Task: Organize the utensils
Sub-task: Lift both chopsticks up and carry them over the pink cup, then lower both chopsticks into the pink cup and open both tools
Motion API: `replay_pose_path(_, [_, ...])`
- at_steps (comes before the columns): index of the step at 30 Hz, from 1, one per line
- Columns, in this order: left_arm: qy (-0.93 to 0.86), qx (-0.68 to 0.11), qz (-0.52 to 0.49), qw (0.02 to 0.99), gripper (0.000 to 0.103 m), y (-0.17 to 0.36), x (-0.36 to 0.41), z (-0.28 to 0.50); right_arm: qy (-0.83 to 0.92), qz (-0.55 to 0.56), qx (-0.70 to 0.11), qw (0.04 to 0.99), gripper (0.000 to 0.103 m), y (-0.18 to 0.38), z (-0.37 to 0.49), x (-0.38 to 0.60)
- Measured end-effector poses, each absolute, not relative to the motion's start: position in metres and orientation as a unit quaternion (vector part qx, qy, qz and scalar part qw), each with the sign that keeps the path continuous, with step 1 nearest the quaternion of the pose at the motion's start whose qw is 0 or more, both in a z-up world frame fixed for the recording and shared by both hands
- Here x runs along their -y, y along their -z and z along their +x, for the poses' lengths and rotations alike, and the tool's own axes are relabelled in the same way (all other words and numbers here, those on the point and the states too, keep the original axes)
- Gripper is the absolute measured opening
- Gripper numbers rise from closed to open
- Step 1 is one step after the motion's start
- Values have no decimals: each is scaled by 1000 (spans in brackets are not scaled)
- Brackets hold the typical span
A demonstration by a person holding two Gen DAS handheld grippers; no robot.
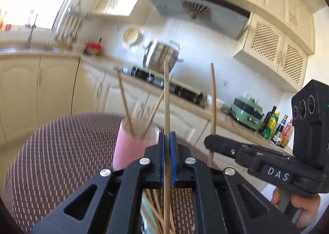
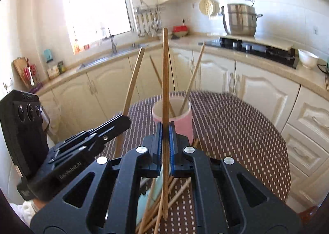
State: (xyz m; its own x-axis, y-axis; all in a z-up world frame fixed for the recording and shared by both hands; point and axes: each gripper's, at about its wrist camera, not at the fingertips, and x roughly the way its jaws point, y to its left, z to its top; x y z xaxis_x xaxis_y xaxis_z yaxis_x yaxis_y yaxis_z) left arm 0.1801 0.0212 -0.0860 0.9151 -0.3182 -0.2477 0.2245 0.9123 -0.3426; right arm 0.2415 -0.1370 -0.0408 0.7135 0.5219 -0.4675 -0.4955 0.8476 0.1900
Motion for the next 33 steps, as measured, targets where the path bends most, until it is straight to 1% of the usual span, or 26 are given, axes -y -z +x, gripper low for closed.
replay_pose_path(4, [139, -102, -132, 976, 5, 68, -12, 198, -277, 34, -242, 929, 7, 27, 253, 130])
replay_pose_path(9, [135, -43, -140, 980, 5, 49, -17, 215, -277, 50, -210, 937, 7, 10, 264, 127])
replay_pose_path(15, [120, 5, -146, 982, 5, 35, -22, 241, -271, 70, -171, 945, 7, -6, 282, 124])
replay_pose_path(19, [100, 30, -158, 982, 5, 37, -27, 257, -266, 84, -154, 948, 7, -12, 297, 125])
replay_pose_path(27, [59, 50, -159, 984, 5, 43, -34, 286, -256, 89, -129, 954, 7, -14, 317, 119])
replay_pose_path(33, [54, 33, -169, 984, 5, 58, -36, 306, -244, 97, -99, 960, 7, -9, 323, 117])
